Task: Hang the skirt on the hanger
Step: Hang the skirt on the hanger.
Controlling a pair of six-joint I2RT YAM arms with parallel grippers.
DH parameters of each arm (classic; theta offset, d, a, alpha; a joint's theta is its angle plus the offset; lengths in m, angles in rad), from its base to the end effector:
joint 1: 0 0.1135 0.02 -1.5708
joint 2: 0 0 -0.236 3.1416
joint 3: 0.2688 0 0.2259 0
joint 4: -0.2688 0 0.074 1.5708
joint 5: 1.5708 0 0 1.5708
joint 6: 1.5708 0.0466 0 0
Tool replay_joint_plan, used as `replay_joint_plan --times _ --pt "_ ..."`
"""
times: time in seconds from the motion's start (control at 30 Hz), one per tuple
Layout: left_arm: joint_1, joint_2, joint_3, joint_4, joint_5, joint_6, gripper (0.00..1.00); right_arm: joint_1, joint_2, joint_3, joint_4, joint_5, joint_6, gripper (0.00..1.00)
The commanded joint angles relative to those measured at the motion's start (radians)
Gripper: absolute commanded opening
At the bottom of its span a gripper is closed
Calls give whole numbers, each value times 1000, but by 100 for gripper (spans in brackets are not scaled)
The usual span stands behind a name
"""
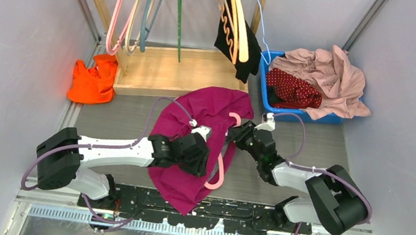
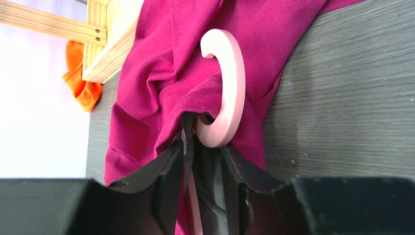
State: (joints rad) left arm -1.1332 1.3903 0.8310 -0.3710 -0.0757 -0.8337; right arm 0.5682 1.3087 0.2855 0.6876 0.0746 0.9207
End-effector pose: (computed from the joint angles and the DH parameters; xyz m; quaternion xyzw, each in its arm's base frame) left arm 0.1159 -0.2395 0.1844 0.1297 0.9396 -0.2420 0.2042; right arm 0.2018 0.1247 0.1471 0.1641 0.7983 0.3697 0.4462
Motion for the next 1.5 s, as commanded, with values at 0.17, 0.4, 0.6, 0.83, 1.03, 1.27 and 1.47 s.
replay_joint_plan --times 0.17,0.4,0.6,0.83,1.03,1.27,1.47 --pt "-2 -42 -9 21 -3 -1 44 -53 167 64 312 2 -7 39" --pt "0 -43 -5 11 -3 11 44 -121 303 100 467 -85 28 39" --pt "6 -47 -7 8 2 16 44 -144 378 156 492 -146 37 39" --pt "14 -49 -9 4 9 23 44 -163 517 200 584 -225 80 45" --pt "19 -55 -6 -6 10 28 44 -166 609 228 631 -236 100 44" --pt "24 -62 -5 -15 12 33 44 -169 638 272 596 -242 94 30" --pt "27 -77 -11 -29 6 32 44 -171 610 255 594 -237 78 15"
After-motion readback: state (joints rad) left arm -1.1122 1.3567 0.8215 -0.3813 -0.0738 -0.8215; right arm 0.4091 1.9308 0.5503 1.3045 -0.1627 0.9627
